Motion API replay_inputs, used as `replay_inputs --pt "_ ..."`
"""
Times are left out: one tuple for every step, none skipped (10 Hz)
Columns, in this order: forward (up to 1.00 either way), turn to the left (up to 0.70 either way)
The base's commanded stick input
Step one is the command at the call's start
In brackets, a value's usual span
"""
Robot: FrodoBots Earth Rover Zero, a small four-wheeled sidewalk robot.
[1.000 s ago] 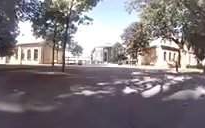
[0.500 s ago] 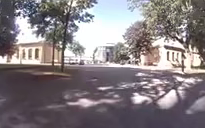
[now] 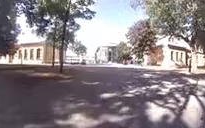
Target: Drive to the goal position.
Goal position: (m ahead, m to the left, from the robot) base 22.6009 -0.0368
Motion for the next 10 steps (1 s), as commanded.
replay_inputs --pt "1.0 0.0" --pt "1.0 0.0" --pt "1.0 0.0" --pt "1.0 0.0" --pt "1.0 0.0" --pt "1.0 0.0" --pt "1.0 0.0" --pt "1.0 0.0" --pt "1.0 0.0" --pt "1.0 0.0"
